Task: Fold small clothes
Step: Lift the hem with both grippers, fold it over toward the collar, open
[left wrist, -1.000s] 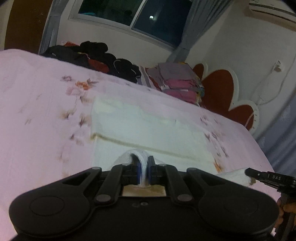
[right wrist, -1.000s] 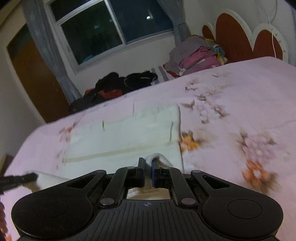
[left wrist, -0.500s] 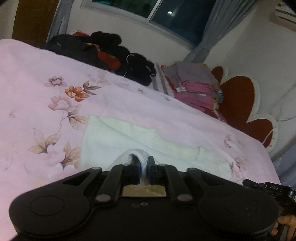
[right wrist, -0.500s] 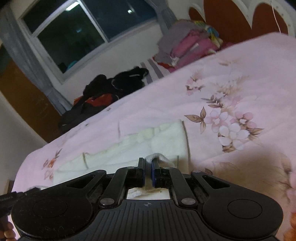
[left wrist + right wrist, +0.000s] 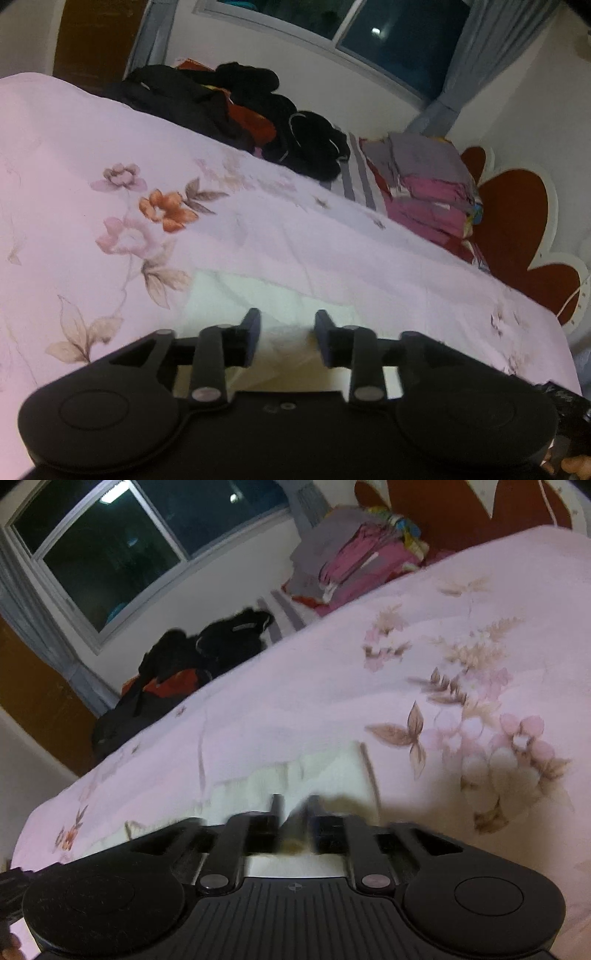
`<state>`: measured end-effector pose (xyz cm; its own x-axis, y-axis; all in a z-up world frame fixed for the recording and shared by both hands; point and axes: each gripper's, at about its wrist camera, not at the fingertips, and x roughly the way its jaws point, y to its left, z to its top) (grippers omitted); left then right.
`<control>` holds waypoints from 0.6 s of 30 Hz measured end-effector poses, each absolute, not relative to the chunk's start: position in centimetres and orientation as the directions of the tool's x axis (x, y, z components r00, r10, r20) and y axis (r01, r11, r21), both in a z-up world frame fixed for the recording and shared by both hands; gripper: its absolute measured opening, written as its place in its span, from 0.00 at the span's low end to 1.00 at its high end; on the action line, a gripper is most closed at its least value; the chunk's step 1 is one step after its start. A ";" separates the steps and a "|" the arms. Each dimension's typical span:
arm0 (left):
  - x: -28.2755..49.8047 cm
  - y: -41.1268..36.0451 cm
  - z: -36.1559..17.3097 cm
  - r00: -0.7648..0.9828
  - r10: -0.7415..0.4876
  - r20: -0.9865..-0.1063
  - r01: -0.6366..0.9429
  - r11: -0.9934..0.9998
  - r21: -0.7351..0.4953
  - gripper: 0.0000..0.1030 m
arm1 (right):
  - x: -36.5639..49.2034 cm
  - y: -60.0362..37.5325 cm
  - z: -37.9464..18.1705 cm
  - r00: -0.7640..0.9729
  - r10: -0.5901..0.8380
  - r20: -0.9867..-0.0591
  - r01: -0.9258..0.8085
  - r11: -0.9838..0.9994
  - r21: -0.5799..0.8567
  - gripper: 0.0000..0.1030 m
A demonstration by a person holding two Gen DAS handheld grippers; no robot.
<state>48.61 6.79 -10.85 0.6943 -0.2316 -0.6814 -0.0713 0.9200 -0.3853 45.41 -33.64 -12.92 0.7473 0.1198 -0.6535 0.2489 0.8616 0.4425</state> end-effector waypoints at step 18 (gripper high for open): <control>49.6 4.8 -13.7 0.670 -0.228 -0.707 0.085 0.969 -0.231 0.04 | 47.5 -31.7 -15.3 0.701 0.160 -0.695 0.043 0.963 0.265 0.23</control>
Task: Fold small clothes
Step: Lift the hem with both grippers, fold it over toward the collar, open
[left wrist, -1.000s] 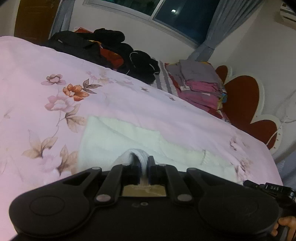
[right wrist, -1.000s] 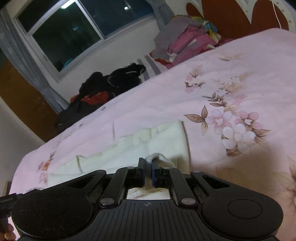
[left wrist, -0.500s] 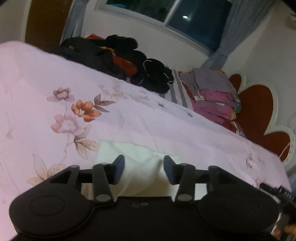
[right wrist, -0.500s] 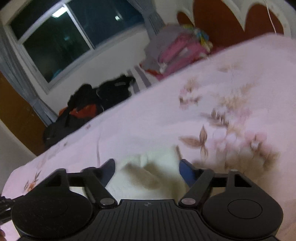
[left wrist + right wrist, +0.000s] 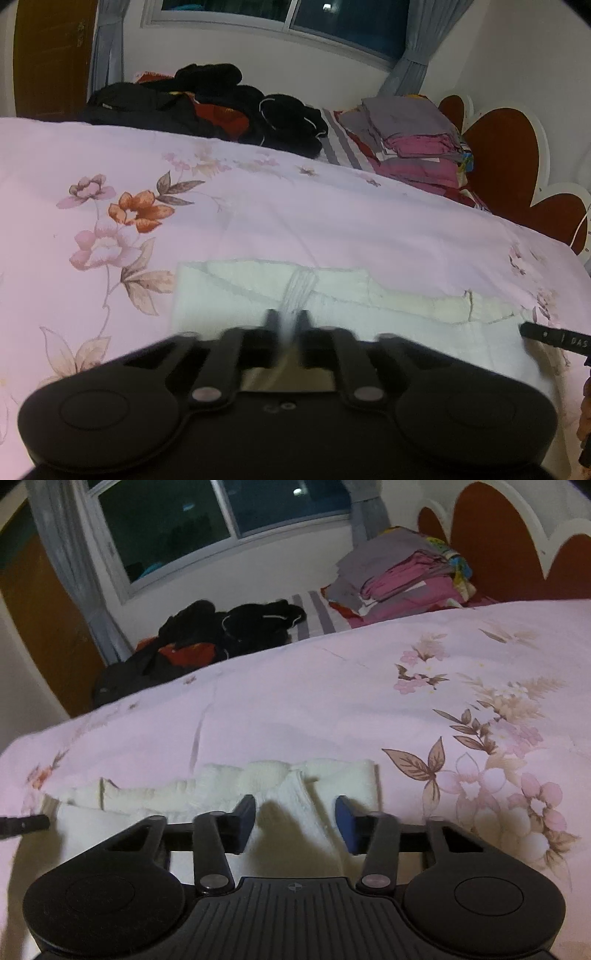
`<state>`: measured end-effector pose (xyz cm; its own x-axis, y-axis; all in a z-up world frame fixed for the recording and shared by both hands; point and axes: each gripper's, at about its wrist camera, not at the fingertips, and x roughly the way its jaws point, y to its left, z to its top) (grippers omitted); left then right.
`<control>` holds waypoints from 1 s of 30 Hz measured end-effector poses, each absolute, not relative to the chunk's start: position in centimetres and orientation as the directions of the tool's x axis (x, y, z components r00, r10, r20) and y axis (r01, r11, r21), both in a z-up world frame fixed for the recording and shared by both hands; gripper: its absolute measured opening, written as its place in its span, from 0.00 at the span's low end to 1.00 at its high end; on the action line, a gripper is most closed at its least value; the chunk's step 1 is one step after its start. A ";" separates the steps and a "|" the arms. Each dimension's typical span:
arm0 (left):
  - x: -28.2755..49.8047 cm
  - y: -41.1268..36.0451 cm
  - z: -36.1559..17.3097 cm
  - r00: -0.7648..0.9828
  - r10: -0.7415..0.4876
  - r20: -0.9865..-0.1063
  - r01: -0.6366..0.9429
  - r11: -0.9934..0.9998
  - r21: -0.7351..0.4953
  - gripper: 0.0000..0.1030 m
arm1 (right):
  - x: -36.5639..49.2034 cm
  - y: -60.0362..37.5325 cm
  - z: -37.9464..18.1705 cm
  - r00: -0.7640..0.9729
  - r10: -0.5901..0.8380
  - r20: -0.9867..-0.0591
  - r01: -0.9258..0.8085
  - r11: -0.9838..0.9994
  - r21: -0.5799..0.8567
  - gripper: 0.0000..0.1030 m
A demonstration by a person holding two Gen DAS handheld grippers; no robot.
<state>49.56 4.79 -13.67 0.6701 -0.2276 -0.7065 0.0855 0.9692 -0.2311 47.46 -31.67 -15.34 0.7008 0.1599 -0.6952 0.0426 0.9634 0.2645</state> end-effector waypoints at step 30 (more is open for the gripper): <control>49.8 5.7 -14.8 0.729 -0.102 -0.677 -0.018 0.986 -0.167 0.24 | 49.7 -32.2 -15.7 0.741 0.054 -0.669 0.098 0.977 0.189 0.04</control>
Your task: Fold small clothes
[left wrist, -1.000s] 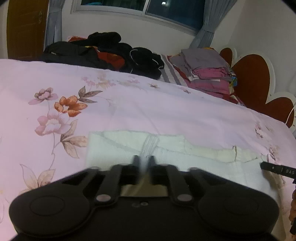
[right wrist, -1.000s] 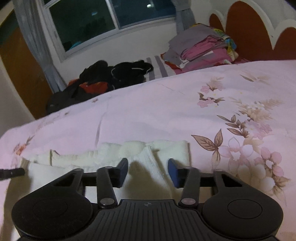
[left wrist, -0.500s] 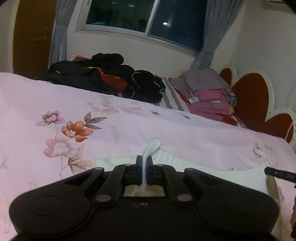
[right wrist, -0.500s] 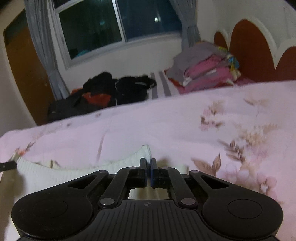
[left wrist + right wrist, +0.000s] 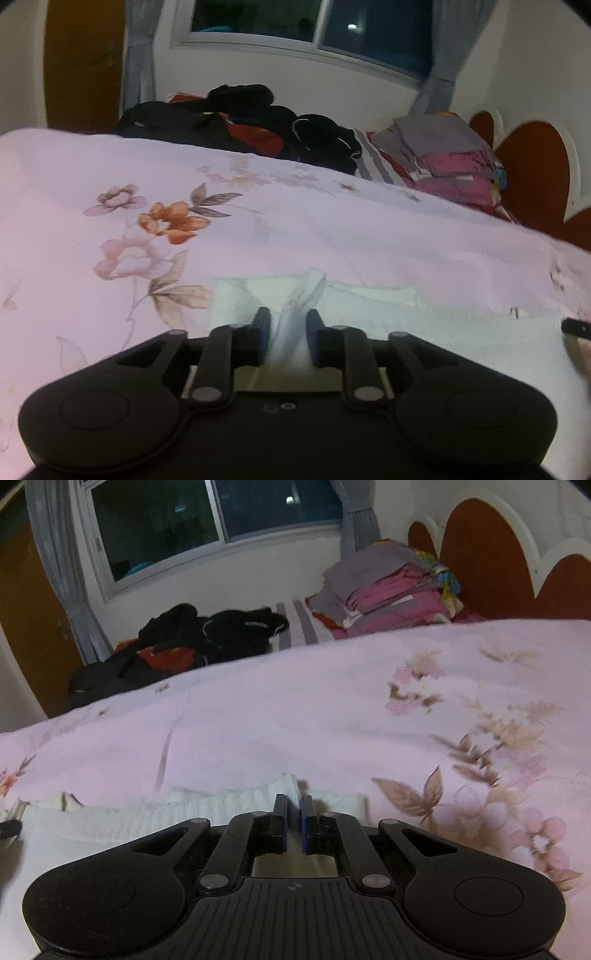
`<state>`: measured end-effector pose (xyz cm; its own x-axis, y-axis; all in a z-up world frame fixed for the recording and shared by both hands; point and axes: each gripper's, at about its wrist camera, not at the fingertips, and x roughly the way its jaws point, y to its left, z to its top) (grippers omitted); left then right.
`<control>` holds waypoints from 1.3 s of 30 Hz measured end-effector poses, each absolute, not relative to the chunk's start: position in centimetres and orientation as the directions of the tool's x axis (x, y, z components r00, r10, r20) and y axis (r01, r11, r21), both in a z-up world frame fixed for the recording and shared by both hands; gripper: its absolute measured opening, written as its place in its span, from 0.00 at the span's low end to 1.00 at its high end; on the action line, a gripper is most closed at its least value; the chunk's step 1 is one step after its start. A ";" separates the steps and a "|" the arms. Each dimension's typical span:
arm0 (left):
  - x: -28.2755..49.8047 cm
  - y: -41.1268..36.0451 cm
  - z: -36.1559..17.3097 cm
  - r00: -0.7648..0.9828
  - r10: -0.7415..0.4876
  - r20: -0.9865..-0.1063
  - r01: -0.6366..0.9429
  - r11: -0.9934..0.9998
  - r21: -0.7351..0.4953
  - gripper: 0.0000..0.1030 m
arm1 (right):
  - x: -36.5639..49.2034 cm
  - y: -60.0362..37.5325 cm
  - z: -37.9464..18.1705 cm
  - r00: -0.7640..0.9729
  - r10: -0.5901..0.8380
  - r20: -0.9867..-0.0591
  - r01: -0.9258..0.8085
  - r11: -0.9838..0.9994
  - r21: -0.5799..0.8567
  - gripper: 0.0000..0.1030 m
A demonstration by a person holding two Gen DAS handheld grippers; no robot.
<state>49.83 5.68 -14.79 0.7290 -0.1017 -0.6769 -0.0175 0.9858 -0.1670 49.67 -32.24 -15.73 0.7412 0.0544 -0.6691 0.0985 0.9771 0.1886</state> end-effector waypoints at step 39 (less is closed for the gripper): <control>42.6 3.0 -14.5 0.668 -0.170 -0.724 0.095 0.985 -0.144 0.39 | 41.6 -26.2 -17.4 0.728 0.053 -0.684 -0.017 0.998 0.059 0.34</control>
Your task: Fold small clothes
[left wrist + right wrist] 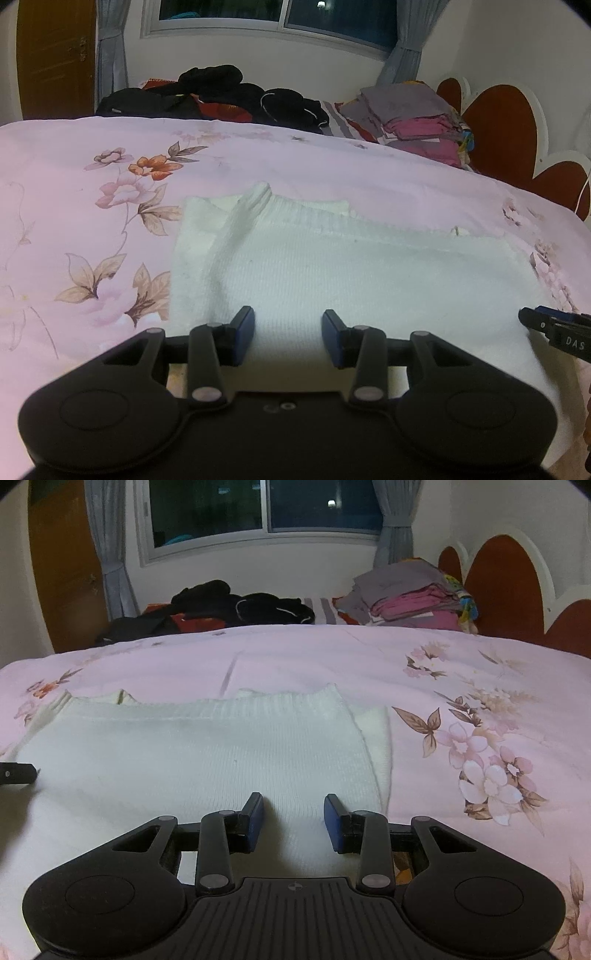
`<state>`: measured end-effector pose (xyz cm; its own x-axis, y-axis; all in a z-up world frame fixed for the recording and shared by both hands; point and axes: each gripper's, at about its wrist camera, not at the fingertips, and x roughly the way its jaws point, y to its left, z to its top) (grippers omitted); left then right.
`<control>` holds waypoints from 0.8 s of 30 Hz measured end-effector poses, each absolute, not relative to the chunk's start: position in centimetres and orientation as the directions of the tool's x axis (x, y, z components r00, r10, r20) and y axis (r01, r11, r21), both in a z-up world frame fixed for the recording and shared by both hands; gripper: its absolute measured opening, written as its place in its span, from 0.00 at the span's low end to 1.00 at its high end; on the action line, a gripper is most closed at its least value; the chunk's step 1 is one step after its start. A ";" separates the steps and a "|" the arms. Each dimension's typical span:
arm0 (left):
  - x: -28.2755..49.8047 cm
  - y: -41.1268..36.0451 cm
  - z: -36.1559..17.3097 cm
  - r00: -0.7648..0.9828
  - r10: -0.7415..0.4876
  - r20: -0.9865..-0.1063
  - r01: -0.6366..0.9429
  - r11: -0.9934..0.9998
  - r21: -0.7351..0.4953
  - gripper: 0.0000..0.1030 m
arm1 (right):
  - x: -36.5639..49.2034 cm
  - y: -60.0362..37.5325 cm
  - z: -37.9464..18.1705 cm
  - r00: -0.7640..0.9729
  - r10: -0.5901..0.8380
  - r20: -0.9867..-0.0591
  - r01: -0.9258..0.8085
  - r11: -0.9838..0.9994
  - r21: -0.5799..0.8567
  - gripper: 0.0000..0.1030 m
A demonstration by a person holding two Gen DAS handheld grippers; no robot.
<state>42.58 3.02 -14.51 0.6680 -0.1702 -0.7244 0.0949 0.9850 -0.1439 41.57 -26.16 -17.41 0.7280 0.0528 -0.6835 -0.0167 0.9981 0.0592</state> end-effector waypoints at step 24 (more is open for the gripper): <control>37.0 5.9 -14.5 0.642 -0.162 -0.749 0.064 0.985 -0.158 0.46 | 35.2 -23.7 -16.5 0.692 0.130 -0.710 -0.099 0.992 0.085 0.34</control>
